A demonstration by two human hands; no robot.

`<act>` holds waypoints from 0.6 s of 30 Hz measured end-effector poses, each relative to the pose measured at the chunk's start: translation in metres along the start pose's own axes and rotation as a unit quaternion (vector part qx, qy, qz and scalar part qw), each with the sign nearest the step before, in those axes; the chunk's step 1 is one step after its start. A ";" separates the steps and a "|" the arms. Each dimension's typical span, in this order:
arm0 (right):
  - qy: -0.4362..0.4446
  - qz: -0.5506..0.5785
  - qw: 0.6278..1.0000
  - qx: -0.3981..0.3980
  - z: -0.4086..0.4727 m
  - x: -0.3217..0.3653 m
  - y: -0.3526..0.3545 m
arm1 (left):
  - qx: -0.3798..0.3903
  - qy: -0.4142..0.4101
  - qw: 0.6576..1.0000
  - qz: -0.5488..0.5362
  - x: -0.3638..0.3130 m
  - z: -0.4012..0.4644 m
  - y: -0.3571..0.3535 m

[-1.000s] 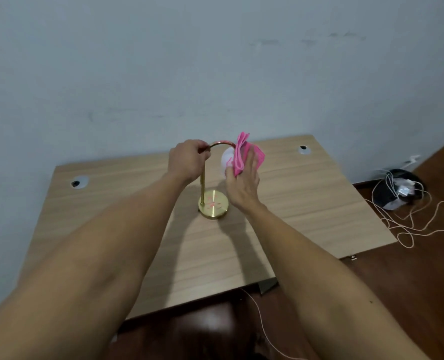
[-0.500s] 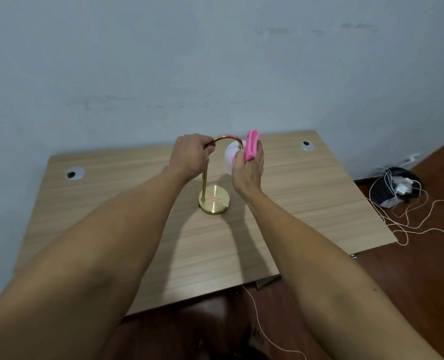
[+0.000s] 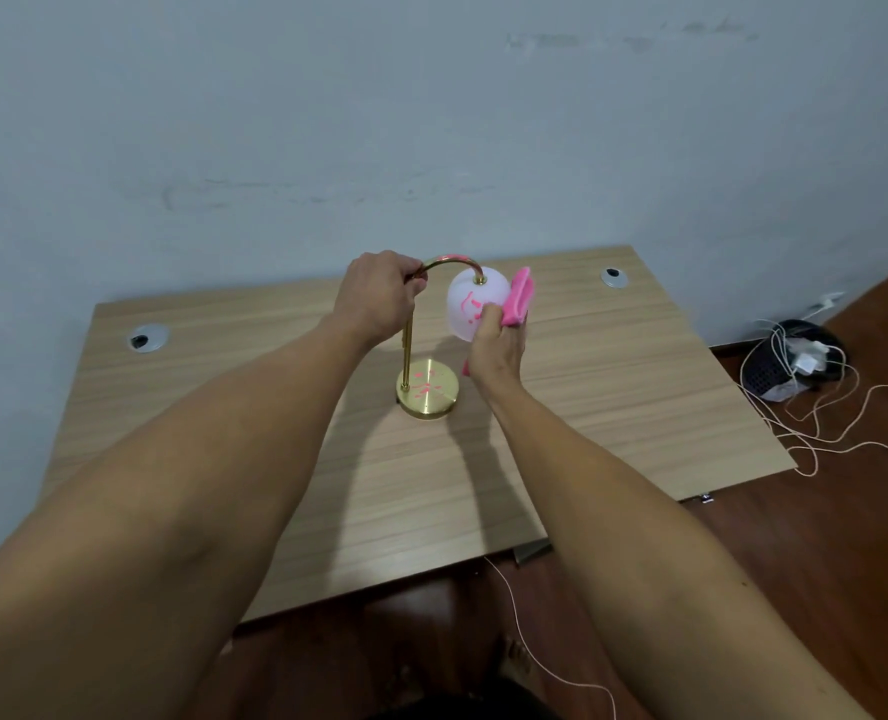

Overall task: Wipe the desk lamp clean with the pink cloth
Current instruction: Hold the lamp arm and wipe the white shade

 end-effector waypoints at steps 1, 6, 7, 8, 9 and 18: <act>0.036 -0.023 0.999 0.000 -0.006 0.015 0.000 | 0.000 -0.001 1.000 0.002 0.000 0.000 0.000; 0.190 -0.114 0.975 0.016 -0.035 0.028 -0.002 | 0.001 -0.007 1.000 0.012 -0.002 0.000 0.000; 0.197 -0.106 0.974 0.022 -0.034 0.021 -0.001 | 0.002 -0.009 1.000 0.012 -0.003 0.000 0.000; 0.205 -0.091 0.974 0.030 -0.036 0.017 -0.001 | 0.002 -0.009 1.000 0.012 -0.004 -0.001 0.000; 0.208 -0.072 0.975 0.036 -0.036 0.015 -0.001 | 0.000 -0.008 1.000 0.012 -0.004 -0.001 -0.001; 0.075 -0.052 0.996 0.021 -0.002 0.048 0.002 | 0.005 0.004 1.000 0.009 -0.003 -0.001 0.000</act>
Point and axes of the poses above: each hand's wrist, its own z-axis towards the middle knuckle, its own y-axis out of the back of the hand, x = y × z, the point moved 9 cm from there along z, towards the middle knuckle, and after that the axes turned 6 degrees about -y, right-handed, at the moved point
